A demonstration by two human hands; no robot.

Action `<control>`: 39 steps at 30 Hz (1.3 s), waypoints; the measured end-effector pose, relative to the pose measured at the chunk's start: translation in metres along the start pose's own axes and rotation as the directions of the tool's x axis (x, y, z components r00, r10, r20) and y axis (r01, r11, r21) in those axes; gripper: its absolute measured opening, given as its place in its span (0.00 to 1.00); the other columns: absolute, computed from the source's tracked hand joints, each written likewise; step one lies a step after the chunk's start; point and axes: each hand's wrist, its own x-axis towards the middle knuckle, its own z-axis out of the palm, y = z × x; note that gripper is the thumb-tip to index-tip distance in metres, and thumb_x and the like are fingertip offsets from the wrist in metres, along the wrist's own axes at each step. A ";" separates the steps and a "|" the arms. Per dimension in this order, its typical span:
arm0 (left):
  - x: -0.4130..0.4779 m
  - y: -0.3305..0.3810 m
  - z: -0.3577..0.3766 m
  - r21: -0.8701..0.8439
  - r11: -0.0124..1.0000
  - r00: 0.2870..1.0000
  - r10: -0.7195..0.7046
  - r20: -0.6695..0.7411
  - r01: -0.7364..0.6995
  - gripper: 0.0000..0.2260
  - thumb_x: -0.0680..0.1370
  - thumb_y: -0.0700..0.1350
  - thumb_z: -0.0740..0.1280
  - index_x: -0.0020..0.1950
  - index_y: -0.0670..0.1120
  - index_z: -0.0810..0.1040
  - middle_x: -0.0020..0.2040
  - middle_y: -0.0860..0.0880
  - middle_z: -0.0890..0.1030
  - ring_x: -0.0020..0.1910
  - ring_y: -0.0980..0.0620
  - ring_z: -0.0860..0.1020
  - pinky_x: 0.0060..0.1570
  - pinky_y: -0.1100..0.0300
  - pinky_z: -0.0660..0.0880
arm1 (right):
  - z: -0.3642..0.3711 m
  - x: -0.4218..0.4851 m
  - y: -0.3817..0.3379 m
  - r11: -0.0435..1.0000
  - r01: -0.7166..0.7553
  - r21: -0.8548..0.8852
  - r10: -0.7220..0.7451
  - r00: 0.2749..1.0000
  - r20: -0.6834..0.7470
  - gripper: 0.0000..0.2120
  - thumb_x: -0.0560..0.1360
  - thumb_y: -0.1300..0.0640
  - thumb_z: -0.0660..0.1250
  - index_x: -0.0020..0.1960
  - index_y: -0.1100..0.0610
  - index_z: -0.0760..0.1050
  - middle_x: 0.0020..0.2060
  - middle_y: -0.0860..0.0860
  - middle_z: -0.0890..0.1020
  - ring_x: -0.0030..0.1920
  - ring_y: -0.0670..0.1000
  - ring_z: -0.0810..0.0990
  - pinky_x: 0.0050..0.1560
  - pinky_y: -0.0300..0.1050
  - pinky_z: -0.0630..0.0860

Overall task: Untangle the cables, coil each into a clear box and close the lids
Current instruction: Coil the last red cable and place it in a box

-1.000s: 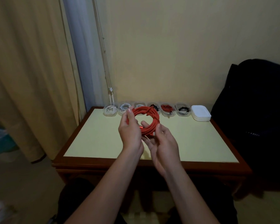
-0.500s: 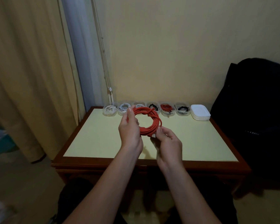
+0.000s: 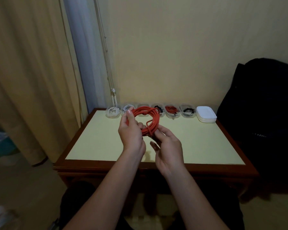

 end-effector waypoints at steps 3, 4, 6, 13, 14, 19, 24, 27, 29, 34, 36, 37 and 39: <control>0.003 0.005 0.001 0.001 1.000 1.000 0.009 -0.016 -0.009 0.11 0.85 0.48 0.60 0.59 0.47 0.81 0.27 0.54 0.62 0.25 0.58 0.60 0.25 0.65 0.66 | -0.001 -0.002 0.002 0.986 0.139 -0.096 -0.139 0.990 0.006 0.09 0.81 0.60 0.65 0.57 0.58 0.83 0.48 0.52 0.87 0.51 0.50 0.86 0.52 0.46 0.79; 0.004 0.006 0.000 0.010 1.000 1.000 0.013 -0.014 -0.013 0.12 0.85 0.48 0.60 0.59 0.46 0.81 0.26 0.54 0.63 0.24 0.57 0.60 0.25 0.65 0.66 | -0.002 -0.003 0.003 0.965 0.202 -0.166 -0.201 0.979 0.019 0.08 0.81 0.58 0.67 0.57 0.57 0.82 0.47 0.51 0.88 0.50 0.49 0.86 0.51 0.45 0.81; 0.005 0.007 -0.002 0.050 0.998 0.999 0.034 -0.001 -0.034 0.11 0.85 0.48 0.60 0.57 0.48 0.81 0.26 0.54 0.65 0.24 0.58 0.61 0.25 0.64 0.66 | -0.005 -0.005 0.004 0.900 0.305 -0.312 -0.300 0.952 0.066 0.10 0.78 0.53 0.71 0.58 0.56 0.81 0.44 0.50 0.88 0.46 0.48 0.87 0.47 0.45 0.83; 0.005 0.009 -0.003 0.160 0.972 0.984 0.163 0.064 -0.172 0.10 0.85 0.49 0.60 0.55 0.49 0.81 0.33 0.49 0.71 0.21 0.58 0.65 0.24 0.63 0.67 | -0.012 -0.009 0.000 0.737 0.337 -0.586 -0.238 0.941 0.242 0.11 0.74 0.51 0.76 0.53 0.55 0.80 0.35 0.48 0.86 0.38 0.45 0.86 0.45 0.42 0.81; 0.006 0.009 -0.004 0.174 0.968 0.983 0.170 0.071 -0.180 0.10 0.85 0.49 0.60 0.56 0.49 0.81 0.34 0.49 0.72 0.21 0.58 0.65 0.25 0.63 0.67 | -0.012 -0.008 -0.002 0.699 0.356 -0.620 -0.224 0.933 0.283 0.10 0.75 0.52 0.75 0.53 0.56 0.81 0.35 0.47 0.86 0.38 0.44 0.85 0.44 0.40 0.80; 0.018 0.016 -0.011 0.046 0.996 0.996 0.075 0.048 -0.077 0.11 0.85 0.47 0.61 0.58 0.45 0.81 0.27 0.52 0.65 0.24 0.58 0.60 0.25 0.65 0.65 | -0.027 0.013 0.000 0.223 0.581 -0.783 -0.342 0.799 0.495 0.06 0.79 0.58 0.70 0.50 0.57 0.85 0.40 0.51 0.84 0.40 0.48 0.80 0.44 0.40 0.72; 0.036 0.031 -0.021 -0.187 0.968 0.982 -0.149 0.116 0.169 0.09 0.84 0.45 0.62 0.54 0.40 0.78 0.27 0.52 0.61 0.21 0.59 0.57 0.21 0.66 0.58 | -0.077 0.056 0.006 -0.108 0.475 -0.873 -0.442 0.764 0.470 0.08 0.73 0.71 0.70 0.43 0.59 0.83 0.40 0.52 0.82 0.40 0.56 0.81 0.41 0.40 0.68; 0.033 0.027 -0.023 -0.223 0.937 0.958 -0.234 0.166 0.268 0.10 0.84 0.45 0.61 0.53 0.41 0.78 0.23 0.53 0.60 0.19 0.58 0.56 0.19 0.67 0.58 | -0.092 0.064 0.009 -0.228 0.472 -0.852 -0.451 0.724 0.522 0.10 0.69 0.73 0.73 0.42 0.58 0.81 0.37 0.51 0.80 0.37 0.55 0.78 0.37 0.41 0.68; 0.030 0.025 -0.020 -0.251 0.911 0.937 -0.281 0.205 0.328 0.10 0.84 0.45 0.61 0.51 0.42 0.78 0.22 0.53 0.59 0.18 0.58 0.57 0.18 0.67 0.58 | -0.095 0.060 0.010 -0.277 0.490 -0.826 -0.422 0.711 0.563 0.06 0.72 0.68 0.73 0.44 0.58 0.81 0.37 0.51 0.79 0.39 0.55 0.77 0.36 0.44 0.69; 0.027 0.022 -0.018 -0.370 0.816 0.895 -0.382 0.230 0.443 0.09 0.84 0.46 0.62 0.51 0.43 0.78 0.21 0.53 0.58 0.17 0.58 0.57 0.17 0.67 0.59 | -0.084 0.038 0.011 -0.096 0.594 -0.798 -0.384 0.718 0.581 0.02 0.77 0.61 0.70 0.49 0.58 0.81 0.36 0.50 0.83 0.37 0.50 0.81 0.40 0.45 0.76; 0.025 0.018 -0.018 -0.397 0.788 0.882 -0.412 0.228 0.471 0.09 0.84 0.47 0.62 0.52 0.43 0.79 0.22 0.53 0.57 0.17 0.58 0.57 0.17 0.67 0.60 | -0.070 0.030 0.012 0.153 0.545 -0.824 -0.426 0.789 0.443 0.02 0.77 0.61 0.71 0.49 0.58 0.82 0.33 0.47 0.84 0.35 0.43 0.82 0.38 0.36 0.77; 0.024 0.016 -0.018 -0.402 0.783 0.880 -0.420 0.222 0.475 0.09 0.84 0.47 0.62 0.53 0.44 0.79 0.22 0.53 0.58 0.18 0.58 0.57 0.17 0.66 0.60 | -0.062 0.027 0.013 0.332 0.495 -0.803 -0.413 0.842 0.349 0.01 0.77 0.62 0.71 0.48 0.59 0.82 0.32 0.47 0.84 0.36 0.42 0.84 0.38 0.33 0.76; 0.021 0.013 -0.015 -0.380 0.797 0.883 -0.424 0.201 0.469 0.10 0.84 0.49 0.61 0.55 0.45 0.79 0.22 0.53 0.58 0.18 0.58 0.58 0.18 0.66 0.60 | -0.045 0.020 0.013 0.725 0.333 -0.603 -0.297 0.941 0.163 0.01 0.77 0.65 0.71 0.48 0.62 0.81 0.34 0.51 0.86 0.40 0.45 0.87 0.43 0.35 0.79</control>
